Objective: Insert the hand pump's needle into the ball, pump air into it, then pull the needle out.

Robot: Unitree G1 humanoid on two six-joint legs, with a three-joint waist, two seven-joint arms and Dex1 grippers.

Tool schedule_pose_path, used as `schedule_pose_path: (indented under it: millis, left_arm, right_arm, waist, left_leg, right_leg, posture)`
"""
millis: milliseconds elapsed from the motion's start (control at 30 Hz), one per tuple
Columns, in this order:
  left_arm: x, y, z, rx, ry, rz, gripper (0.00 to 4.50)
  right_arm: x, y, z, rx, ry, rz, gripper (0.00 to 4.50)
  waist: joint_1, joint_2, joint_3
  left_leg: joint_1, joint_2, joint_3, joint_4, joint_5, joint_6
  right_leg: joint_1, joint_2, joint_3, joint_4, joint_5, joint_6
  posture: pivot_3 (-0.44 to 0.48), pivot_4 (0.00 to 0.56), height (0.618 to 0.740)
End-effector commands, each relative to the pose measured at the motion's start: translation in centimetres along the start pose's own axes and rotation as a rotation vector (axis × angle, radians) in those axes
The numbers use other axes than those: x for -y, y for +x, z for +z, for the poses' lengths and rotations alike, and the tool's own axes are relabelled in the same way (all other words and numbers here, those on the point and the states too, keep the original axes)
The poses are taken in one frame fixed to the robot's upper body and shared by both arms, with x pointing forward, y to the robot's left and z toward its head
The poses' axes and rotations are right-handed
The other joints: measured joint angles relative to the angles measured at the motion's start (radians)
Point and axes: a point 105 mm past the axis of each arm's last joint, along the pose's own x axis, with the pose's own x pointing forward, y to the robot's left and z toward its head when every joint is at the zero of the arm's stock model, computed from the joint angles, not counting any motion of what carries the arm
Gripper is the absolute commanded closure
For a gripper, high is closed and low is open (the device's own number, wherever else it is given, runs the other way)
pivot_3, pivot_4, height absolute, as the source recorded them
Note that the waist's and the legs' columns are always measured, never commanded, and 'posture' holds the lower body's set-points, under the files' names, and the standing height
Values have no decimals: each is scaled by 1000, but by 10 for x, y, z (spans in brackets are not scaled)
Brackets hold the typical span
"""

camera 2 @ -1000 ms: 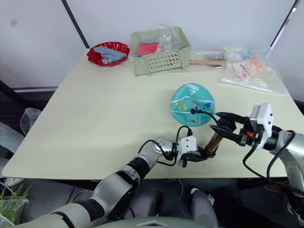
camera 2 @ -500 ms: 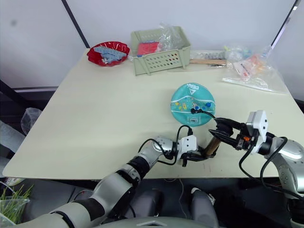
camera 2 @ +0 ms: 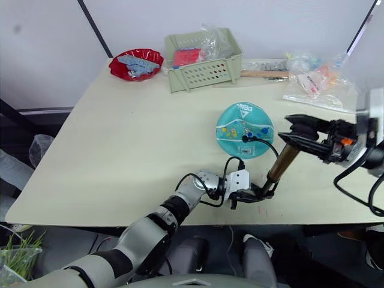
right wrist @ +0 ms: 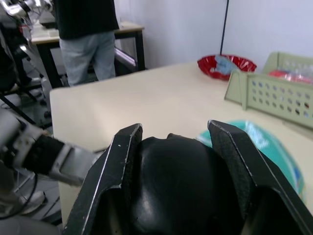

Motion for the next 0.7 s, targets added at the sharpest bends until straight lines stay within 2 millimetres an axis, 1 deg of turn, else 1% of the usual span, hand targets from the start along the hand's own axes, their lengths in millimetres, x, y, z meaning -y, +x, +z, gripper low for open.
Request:
schedule_pose_path:
  millis: [33, 167, 200, 300, 433, 500, 533, 567, 633, 667, 700]
  left_arm:
    - [15, -10, -40, -133, -92, -23, 3520]
    - [16, -10, -40, -134, -93, -26, 3520]
    - [16, -9, -40, -134, -93, -26, 3520]
    - [17, -9, -41, -134, -95, -27, 3520]
    - [17, -8, -40, -132, -96, -26, 3520]
    - [17, -8, -40, -131, -96, -26, 3520]
    - [17, -8, -40, -131, -96, -26, 3520]
    - [17, -8, -40, -131, -95, -25, 3520]
    - [16, -7, -39, -132, -96, -22, 3520]
    - [16, -7, -39, -132, -96, -20, 3520]
    - [16, -7, -39, -133, -96, -20, 3520]
  right_arm:
    - [-9, -5, 46, 87, -113, 31, 2852]
    - [-9, -3, 49, 65, -122, 29, 2852]
    - [-9, -2, 42, 50, -109, 30, 2852]
    - [-12, 1, 10, -57, -81, 40, 2852]
    - [-18, 3, -26, -134, -41, 48, 2852]
    - [-22, 3, -39, -160, -32, 60, 2852]
    - [-23, 3, -41, -160, -27, 63, 2852]
    - [-24, 3, -52, -175, -18, 58, 2852]
    - [-31, 7, -86, -217, 12, 60, 2852]
    - [-36, 8, -99, -242, 14, 75, 2853]
    - [-35, 9, -108, -237, 17, 52, 2853]
  waist:
    - [0, 1, 0]
    - [0, 0, 0]
    - [0, 0, 0]
    - [0, 0, 0]
    - [-1, -4, -3]
    - [-1, -5, -3]
    - [-1, -5, -4]
    - [-1, -6, -4]
    - [-1, -12, -8]
    - [-1, -13, -10]
    - [-2, -13, -10]
  left_leg:
    - [0, 0, 0, 0, 0, 0]
    - [0, 0, 0, 0, 0, 0]
    - [0, 0, 0, 0, 0, 0]
    - [0, 0, 0, 0, 0, 0]
    - [1, 0, 0, 0, 0, 0]
    - [2, 0, 0, 0, 0, 0]
    - [3, 0, 1, 0, 0, 0]
    - [3, 1, 1, 0, 0, 0]
    - [4, 1, 0, 0, 0, 0]
    - [4, 2, 0, 0, 0, 0]
    - [6, 2, 0, 0, 0, 0]
  right_leg:
    - [0, 0, 0, 0, 0, 0]
    - [0, 0, 0, 0, 0, 0]
    - [0, 0, 0, 0, 0, 0]
    - [0, 0, 0, 0, 0, 0]
    - [1, 0, 0, 0, 0, 0]
    - [2, 1, 0, 0, 0, 0]
    - [2, 1, 0, 0, 0, 1]
    - [2, 1, 0, 0, 0, 1]
    - [3, 2, 0, 0, 0, 1]
    - [3, 2, -1, 0, -1, 0]
    - [5, 2, -1, 0, -1, 0]
  posture:
    - [0, 150, 740]
    - [0, 150, 740]
    - [0, 150, 740]
    - [0, 150, 740]
    - [0, 150, 740]
    - [0, 150, 740]
    - [0, 150, 740]
    - [0, 150, 740]
    - [0, 150, 740]
    - [0, 150, 740]
    - [0, 150, 740]
